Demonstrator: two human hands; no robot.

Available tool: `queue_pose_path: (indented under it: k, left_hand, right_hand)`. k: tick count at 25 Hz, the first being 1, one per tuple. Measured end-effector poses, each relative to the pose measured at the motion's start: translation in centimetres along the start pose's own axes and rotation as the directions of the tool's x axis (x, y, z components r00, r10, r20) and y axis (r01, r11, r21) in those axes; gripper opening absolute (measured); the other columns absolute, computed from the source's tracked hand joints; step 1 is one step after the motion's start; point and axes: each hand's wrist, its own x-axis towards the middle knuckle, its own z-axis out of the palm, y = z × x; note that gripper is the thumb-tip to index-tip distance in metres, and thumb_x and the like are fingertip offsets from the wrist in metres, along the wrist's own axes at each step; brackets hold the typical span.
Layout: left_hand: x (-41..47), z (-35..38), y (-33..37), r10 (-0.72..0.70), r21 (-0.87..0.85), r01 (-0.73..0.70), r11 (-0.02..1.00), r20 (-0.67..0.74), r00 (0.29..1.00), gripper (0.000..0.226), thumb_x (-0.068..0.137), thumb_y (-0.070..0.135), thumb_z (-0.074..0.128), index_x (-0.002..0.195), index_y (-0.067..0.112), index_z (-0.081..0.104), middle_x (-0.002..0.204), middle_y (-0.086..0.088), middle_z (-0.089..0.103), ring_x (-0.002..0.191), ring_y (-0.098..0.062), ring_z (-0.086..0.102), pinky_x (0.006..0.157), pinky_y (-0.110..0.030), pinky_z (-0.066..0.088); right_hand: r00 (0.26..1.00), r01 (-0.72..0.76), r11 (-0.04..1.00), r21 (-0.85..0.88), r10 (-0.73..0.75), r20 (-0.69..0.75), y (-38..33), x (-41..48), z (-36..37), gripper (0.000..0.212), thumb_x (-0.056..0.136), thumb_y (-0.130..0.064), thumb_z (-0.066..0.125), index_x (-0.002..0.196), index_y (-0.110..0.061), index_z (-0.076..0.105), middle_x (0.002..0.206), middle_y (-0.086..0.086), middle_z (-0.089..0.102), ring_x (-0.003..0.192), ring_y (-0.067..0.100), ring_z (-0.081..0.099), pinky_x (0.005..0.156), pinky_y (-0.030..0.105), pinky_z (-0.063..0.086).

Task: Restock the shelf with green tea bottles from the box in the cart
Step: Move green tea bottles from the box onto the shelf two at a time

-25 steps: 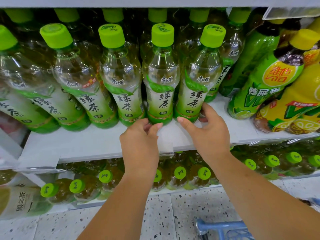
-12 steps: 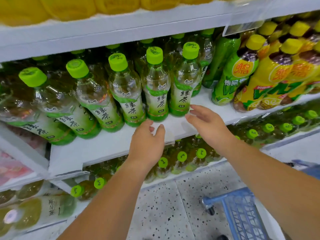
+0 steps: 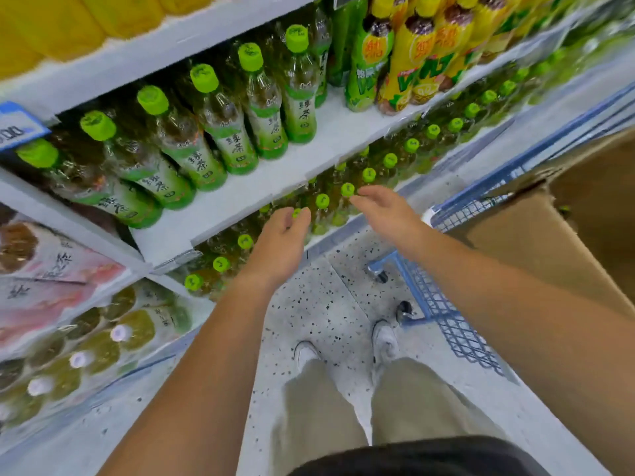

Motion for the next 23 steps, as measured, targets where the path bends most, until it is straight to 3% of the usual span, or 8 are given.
queue_pose_path:
  k: [4, 7, 10, 15, 17, 19, 21, 23]
  left_hand:
    - [-5.1, 1.5, 1.8, -0.025, -0.154, 0.026, 0.988, 0.003, 1.000, 0.049, 0.098, 0.066, 0.038, 0.136, 0.036, 0.046, 0.128, 0.017, 0.047, 0.121, -0.009, 0.047, 0.099, -0.042, 0.038]
    - [-8.4, 3.3, 3.0, 0.009, -0.138, -0.006, 0.990, 0.019, 1.000, 0.023, 0.102, 0.057, 0.040, 0.115, 0.040, 0.049, 0.111, 0.022, 0.050, 0.112, -0.008, 0.048, 0.093, -0.037, 0.036]
    - [-10.8, 5.8, 5.3, 0.060, -0.082, -0.056, 0.995, 0.041, 0.997, 0.035, 0.101, 0.056, 0.041, 0.127, 0.035, 0.050, 0.121, 0.016, 0.050, 0.114, -0.010, 0.047, 0.093, -0.037, 0.036]
    - [-12.1, 12.5, 10.4, 0.198, 0.034, -0.202, 0.979, 0.092, 0.976, 0.054, 0.102, 0.054, 0.043, 0.146, 0.022, 0.046, 0.127, 0.013, 0.049, 0.112, -0.006, 0.046, 0.089, -0.027, 0.033]
    - [-12.1, 16.1, 12.8, 0.210, 0.047, -0.217, 0.975, 0.124, 0.970, 0.052, 0.101, 0.056, 0.043, 0.143, 0.025, 0.048, 0.125, 0.016, 0.051, 0.108, -0.004, 0.048, 0.086, -0.026, 0.033]
    - [-12.1, 20.1, 15.2, 0.191, 0.025, -0.196, 0.980, 0.140, 0.972, 0.046, 0.099, 0.059, 0.044, 0.134, 0.030, 0.053, 0.124, 0.016, 0.055, 0.108, -0.003, 0.053, 0.089, -0.030, 0.037]
    - [-12.0, 23.9, 17.0, 0.165, 0.003, -0.167, 0.986, 0.149, 0.975, 0.033, 0.098, 0.059, 0.046, 0.117, 0.035, 0.058, 0.126, 0.011, 0.059, 0.113, -0.009, 0.056, 0.096, -0.037, 0.043]
    - [-12.0, 27.5, 18.3, 0.145, 0.006, -0.147, 0.989, 0.145, 0.979, 0.026, 0.099, 0.056, 0.047, 0.110, 0.036, 0.059, 0.126, 0.005, 0.060, 0.115, -0.015, 0.057, 0.102, -0.043, 0.045]
  right_hand:
    - [0.997, -0.071, 0.993, 0.091, 0.074, -0.026, 1.1, -6.8, -2.6, 0.055, 0.099, -0.051, 0.053, 0.147, -0.026, 0.046, 0.142, -0.004, 0.049, 0.116, 0.015, 0.054, 0.092, 0.036, 0.043]
    - [0.993, -0.076, 0.985, 0.152, 0.089, -0.082, 2.2, -11.2, -5.3, 0.050, 0.099, -0.052, 0.055, 0.143, -0.030, 0.049, 0.136, -0.007, 0.052, 0.112, 0.015, 0.057, 0.092, 0.038, 0.045]
    - [0.981, -0.033, 0.972, 0.234, 0.077, -0.179, 3.8, -14.8, -9.2, 0.046, 0.095, -0.052, 0.059, 0.136, -0.031, 0.055, 0.132, -0.008, 0.059, 0.117, 0.015, 0.059, 0.099, 0.040, 0.048]
    - [0.950, 0.005, 0.968, 0.251, 0.074, -0.304, 6.8, -18.4, -16.9, 0.049, 0.095, -0.051, 0.060, 0.137, -0.026, 0.056, 0.123, -0.011, 0.061, 0.099, 0.003, 0.059, 0.077, 0.021, 0.045]
    - [0.936, 0.008, 0.970, 0.242, 0.078, -0.343, 8.7, -18.7, -20.5, 0.044, 0.098, -0.044, 0.058, 0.136, -0.021, 0.058, 0.114, -0.009, 0.063, 0.088, 0.005, 0.059, 0.072, 0.021, 0.045]
    - [0.925, 0.010, 0.965, 0.263, 0.091, -0.368, 11.1, -19.2, -24.4, 0.039, 0.100, -0.036, 0.058, 0.134, -0.017, 0.059, 0.105, -0.010, 0.063, 0.081, -0.002, 0.057, 0.065, 0.012, 0.045]
    - [0.918, -0.006, 0.955, 0.296, 0.123, -0.377, 13.6, -19.4, -28.0, 0.036, 0.101, -0.032, 0.058, 0.133, -0.015, 0.059, 0.110, -0.005, 0.064, 0.085, -0.006, 0.055, 0.063, 0.004, 0.043]
    - [0.915, -0.028, 0.954, 0.299, 0.145, -0.378, 15.7, -19.7, -31.3, 0.038, 0.101, -0.033, 0.057, 0.135, -0.015, 0.058, 0.113, -0.003, 0.062, 0.091, -0.001, 0.057, 0.070, 0.004, 0.041]
